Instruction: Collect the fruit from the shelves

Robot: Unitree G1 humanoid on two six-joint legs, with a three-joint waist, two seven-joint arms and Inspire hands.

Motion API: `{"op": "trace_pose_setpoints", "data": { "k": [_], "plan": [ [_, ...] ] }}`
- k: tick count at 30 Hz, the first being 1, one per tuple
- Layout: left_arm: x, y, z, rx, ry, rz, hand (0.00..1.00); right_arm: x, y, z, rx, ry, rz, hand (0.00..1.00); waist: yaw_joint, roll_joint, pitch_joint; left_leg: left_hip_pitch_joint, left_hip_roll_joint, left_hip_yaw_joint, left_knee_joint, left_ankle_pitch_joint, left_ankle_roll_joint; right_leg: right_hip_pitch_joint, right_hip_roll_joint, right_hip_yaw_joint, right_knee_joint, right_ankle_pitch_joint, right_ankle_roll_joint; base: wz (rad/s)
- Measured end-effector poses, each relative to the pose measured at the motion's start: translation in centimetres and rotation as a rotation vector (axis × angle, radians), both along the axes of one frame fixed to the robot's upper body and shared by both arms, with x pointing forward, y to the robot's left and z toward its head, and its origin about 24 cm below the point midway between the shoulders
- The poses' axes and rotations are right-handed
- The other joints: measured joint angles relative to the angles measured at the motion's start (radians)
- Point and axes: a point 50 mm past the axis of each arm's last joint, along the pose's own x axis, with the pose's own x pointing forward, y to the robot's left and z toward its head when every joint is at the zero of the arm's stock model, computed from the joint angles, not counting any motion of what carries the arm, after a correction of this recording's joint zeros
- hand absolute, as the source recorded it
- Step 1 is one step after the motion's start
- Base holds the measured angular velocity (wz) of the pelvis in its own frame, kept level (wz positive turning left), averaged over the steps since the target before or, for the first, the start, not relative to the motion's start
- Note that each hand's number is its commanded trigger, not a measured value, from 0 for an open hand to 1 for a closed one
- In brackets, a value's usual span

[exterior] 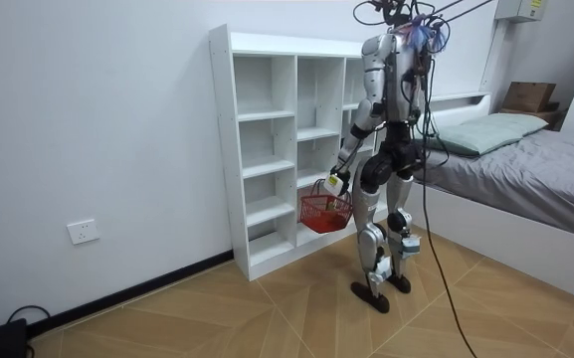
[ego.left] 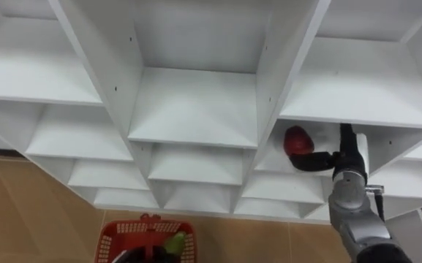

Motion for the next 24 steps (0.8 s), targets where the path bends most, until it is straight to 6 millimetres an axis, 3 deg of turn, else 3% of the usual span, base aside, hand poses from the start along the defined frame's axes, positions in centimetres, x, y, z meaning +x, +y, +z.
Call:
{"op": "trace_pose_setpoints", "data": {
  "k": [6,17,24],
  "plan": [
    [0.8,0.0,0.3,0.012,-0.016,-0.032,1.00,0.8,-0.6,0.6,-0.026,-0.014,-0.031,0.00,0.007,-0.003,0.0013,-0.024,0.000,0.000,0.000,0.001,-0.001,-0.025,0.000,0.001,0.002,0.000,0.000,0.00],
    [3.4,0.1,1.1,0.060,-0.073,-0.065,1.00,2.8,-2.1,2.1,-0.076,-0.014,-0.072,0.00,0.051,-0.016,0.0102,-0.095,0.000,0.000,0.007,0.004,-0.001,-0.092,0.000,0.001,0.005,0.003,-0.003,0.00],
    [4.3,-0.5,1.4,0.056,-0.089,-0.099,1.00,3.5,-2.2,2.7,-0.090,-0.038,-0.063,0.00,0.061,-0.017,0.0195,-0.126,0.000,-0.005,0.008,0.004,-0.001,-0.121,0.001,0.001,0.001,0.003,-0.003,0.01]
  ]
}}
